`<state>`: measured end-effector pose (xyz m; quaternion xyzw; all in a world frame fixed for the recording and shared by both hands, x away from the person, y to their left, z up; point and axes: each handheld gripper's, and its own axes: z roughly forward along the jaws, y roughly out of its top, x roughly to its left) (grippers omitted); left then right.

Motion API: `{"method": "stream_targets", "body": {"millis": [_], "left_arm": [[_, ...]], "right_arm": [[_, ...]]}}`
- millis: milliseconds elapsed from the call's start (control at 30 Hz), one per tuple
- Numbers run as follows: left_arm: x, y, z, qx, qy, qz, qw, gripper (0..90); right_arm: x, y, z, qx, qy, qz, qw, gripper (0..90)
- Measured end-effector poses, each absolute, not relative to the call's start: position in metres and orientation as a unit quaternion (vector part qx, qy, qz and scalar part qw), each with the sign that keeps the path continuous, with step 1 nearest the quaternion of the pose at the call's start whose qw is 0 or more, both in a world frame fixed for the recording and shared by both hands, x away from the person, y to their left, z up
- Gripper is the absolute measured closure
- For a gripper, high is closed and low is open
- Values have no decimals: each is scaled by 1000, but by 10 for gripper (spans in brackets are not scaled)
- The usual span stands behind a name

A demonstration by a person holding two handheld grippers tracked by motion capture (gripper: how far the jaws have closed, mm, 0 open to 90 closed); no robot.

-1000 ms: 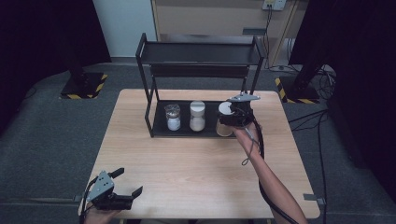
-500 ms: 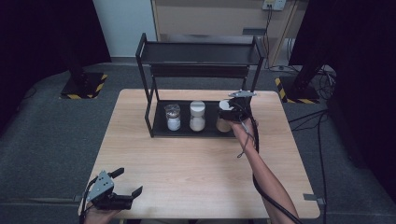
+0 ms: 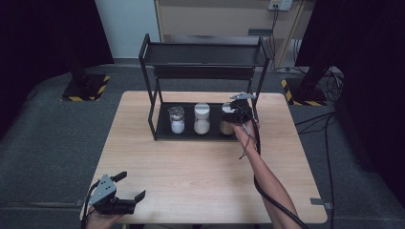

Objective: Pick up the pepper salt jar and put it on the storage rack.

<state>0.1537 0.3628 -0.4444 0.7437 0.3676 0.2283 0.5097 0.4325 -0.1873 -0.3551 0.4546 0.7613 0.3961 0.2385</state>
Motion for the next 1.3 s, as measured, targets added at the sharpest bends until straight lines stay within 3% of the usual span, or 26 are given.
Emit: {"method": "stream_targets", "body": {"millis": [733,1033,1300], "left_arm": [[154,362,-444,746,367,229,507,6],[154,362,-444,746,366,229,507,7],[154,361,-444,746,366,229,507,7]], "right_arm": [[435,-195,-367,469,751,400,237,329],[434,-198,-363,471,744,412,233,156],[423,-205,-345,451,739,436,244,127]]}}
